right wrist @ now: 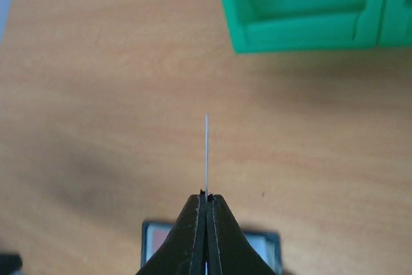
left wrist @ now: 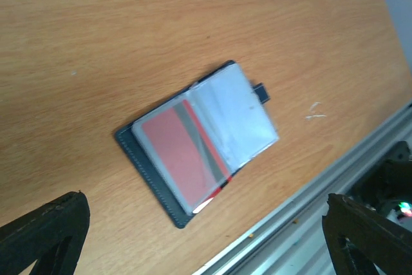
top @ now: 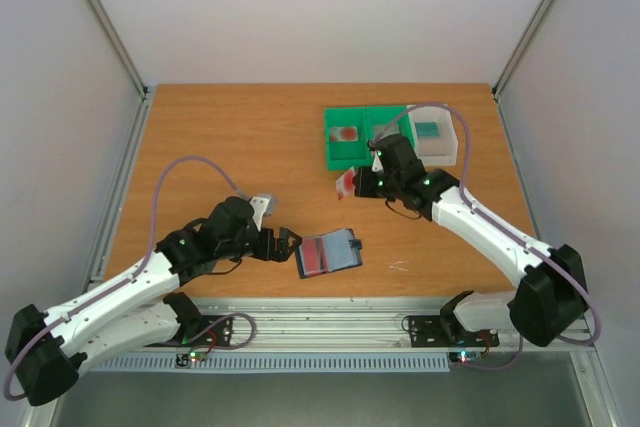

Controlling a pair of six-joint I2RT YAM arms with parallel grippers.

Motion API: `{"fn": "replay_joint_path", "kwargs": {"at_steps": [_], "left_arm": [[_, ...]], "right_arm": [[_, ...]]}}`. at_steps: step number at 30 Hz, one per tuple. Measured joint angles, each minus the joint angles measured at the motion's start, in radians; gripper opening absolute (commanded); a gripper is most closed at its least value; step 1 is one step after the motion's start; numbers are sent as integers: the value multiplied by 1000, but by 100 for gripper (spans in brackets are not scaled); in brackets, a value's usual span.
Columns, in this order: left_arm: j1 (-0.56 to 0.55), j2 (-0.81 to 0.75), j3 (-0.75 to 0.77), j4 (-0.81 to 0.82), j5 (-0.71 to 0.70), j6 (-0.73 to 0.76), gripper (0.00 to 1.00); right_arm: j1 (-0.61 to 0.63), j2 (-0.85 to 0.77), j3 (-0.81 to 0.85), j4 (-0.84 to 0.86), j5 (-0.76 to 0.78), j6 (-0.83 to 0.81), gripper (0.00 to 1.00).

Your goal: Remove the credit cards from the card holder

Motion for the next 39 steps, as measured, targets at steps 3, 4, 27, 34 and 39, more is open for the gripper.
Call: {"fn": "replay_joint_path", "kwargs": {"at_steps": [3,4,27,34,39], "left_arm": [[0,19,-25,10,-29,-5,99],[0,24,-33,10,-31,-6,99],[0,107,-83,54,-61,-46,99],[0,87,-107,67,-58,-55,99],[0,109,-118,78,-50,-66,99]], "right_arm": [[-52,76,60,34,16,-12,1],[-65,101,80,47,21,-16,1],[-175,760,635,137,90,-127,1],[-181,830,669,131,62,-120,1],[-185,867,694,148,55,-116,1]]}}
